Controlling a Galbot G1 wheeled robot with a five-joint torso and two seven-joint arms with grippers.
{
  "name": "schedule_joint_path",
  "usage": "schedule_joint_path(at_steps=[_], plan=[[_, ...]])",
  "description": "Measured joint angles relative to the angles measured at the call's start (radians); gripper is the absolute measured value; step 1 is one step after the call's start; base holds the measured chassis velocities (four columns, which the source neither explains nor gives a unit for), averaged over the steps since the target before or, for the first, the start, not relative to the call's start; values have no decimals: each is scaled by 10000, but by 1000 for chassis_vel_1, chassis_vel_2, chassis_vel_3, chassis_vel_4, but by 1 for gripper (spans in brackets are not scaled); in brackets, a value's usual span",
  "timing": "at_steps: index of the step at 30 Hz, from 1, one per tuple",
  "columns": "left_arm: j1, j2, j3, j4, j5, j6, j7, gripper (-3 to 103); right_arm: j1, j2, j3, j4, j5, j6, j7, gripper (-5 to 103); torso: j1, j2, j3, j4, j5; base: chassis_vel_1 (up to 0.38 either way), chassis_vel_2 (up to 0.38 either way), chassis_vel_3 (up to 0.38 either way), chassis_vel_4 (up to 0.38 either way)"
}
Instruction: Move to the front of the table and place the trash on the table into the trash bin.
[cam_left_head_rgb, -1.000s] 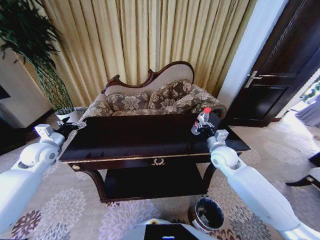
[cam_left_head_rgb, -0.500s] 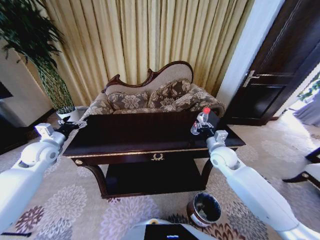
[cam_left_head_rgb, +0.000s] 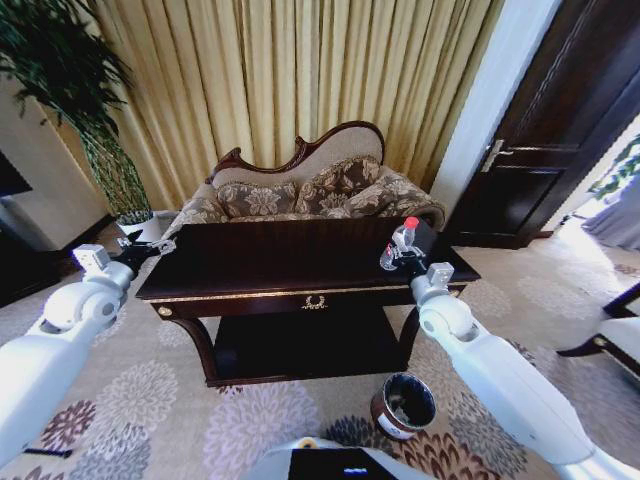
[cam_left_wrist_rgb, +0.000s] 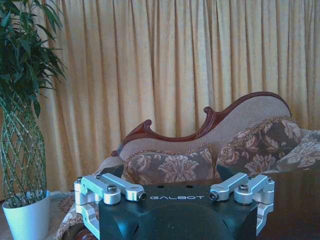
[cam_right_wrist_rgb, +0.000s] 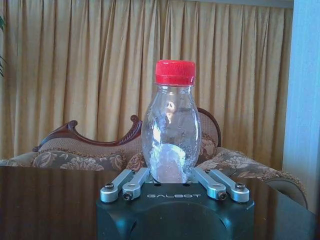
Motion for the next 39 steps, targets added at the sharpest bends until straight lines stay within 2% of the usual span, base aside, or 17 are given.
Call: schedule_joint_path(at_steps=[19,27,34,39], plan=[[136,-12,-83,-150,-17,6,-27,100,-89,84,55,-29,-98,137,-38,24,-3,2,-1,-3,1,151,-158,-163,151],[339,-99,-135,-297,19,6,-77,100,-234,250,17,-229,-257,179,-2,24,-3,3,0,2,-1,42,-29,-26,53],[482,-141,-262,-379,24,-7,-83,100,-595,422,214,-1058,-777,150,-136,24,8,-4,3,0,0,0,0,0,0],[501,-252,-283,-400,44,-29,-86,100,-1073,860,474,-2256,-1404,222,-190,24,-3,1,-1,-2,1,0,0,0,0]])
